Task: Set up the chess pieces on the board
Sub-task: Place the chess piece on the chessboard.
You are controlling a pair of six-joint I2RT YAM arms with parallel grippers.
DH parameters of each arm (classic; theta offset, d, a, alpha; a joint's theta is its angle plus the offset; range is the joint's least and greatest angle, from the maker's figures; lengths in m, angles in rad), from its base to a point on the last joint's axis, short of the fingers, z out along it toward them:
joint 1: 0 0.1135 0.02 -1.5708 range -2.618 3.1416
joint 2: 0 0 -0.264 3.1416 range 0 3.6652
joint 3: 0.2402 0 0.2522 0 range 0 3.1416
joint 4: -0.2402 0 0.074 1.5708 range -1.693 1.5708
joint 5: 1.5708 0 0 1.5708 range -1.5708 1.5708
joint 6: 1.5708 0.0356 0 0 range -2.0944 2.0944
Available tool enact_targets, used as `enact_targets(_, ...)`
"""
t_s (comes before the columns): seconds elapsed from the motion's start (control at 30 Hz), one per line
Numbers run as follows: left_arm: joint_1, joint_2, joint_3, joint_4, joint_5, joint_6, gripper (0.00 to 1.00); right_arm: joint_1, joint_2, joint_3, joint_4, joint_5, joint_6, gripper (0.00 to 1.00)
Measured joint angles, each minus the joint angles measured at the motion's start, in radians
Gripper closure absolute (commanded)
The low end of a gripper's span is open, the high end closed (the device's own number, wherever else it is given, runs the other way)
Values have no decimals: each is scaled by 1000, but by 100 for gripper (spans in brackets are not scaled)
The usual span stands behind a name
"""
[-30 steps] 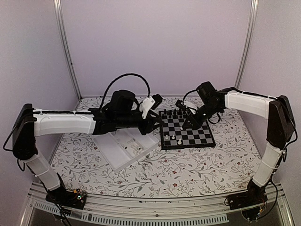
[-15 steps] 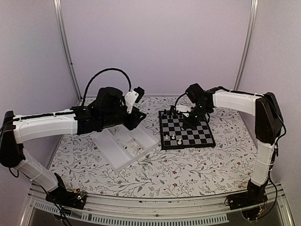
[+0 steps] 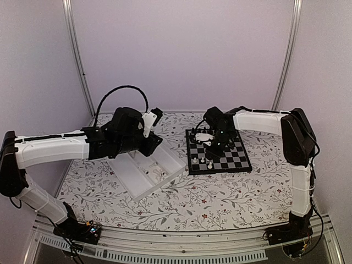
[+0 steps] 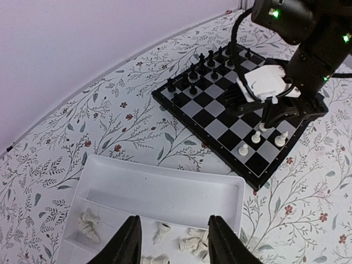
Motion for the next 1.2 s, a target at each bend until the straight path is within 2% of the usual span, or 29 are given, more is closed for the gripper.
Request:
enact_targets(0.6,2,-11,-3,1,-21,0,57,13,21,20,-39,22,0,95)
enact_targets(1.03,2,-10,-3,1,-21,0,57,13,21,19,-43,30,8,73)
enact_targets(1.2,2,-10,-3,0,-22,-3,57,13,21,27,-44,27,13,69)
